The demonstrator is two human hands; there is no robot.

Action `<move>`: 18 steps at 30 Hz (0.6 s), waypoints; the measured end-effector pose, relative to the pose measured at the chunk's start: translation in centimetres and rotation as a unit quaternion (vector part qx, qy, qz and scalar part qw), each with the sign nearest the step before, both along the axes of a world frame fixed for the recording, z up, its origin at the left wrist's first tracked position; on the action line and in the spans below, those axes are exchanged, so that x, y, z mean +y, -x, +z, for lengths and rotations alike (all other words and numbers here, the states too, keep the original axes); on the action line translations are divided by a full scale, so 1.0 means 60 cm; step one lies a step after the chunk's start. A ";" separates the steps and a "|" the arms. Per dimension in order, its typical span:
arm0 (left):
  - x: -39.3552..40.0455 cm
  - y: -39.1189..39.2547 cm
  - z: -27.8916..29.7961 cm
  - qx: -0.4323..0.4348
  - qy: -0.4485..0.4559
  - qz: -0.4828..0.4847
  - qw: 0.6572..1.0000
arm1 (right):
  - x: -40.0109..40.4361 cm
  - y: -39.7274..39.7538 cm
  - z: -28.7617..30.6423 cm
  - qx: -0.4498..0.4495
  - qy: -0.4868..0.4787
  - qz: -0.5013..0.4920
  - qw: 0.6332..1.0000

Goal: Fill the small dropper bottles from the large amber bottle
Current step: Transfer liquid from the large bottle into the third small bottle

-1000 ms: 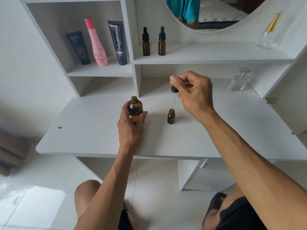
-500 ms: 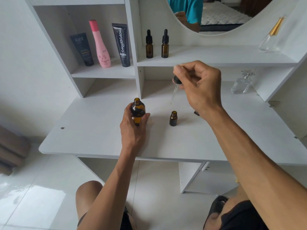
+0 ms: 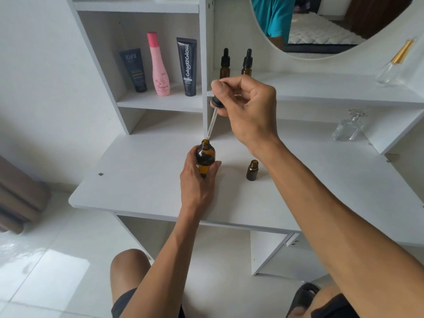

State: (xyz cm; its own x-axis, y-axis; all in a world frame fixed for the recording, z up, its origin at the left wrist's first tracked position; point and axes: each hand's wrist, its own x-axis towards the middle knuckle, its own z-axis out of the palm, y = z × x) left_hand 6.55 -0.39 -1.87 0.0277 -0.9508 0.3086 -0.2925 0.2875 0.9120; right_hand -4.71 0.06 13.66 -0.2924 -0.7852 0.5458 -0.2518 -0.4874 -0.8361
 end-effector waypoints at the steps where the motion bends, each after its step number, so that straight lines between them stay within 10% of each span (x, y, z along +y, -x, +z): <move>1: 0.000 0.000 -0.001 0.001 -0.002 0.000 1.000 | -0.001 -0.002 -0.001 -0.002 -0.003 0.001 1.000; 18: 0.003 -0.003 0.006 0.010 0.006 -0.017 1.000 | -0.023 -0.020 -0.096 0.096 -0.100 -0.003 0.990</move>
State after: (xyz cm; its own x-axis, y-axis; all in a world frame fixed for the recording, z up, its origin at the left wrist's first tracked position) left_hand 6.71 -0.21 -1.52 0.0023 -0.9476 0.3195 -0.2639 0.3076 0.9142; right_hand -3.50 -1.35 7.93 -0.2036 -0.8819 0.4252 -0.4178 -0.3145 -0.8524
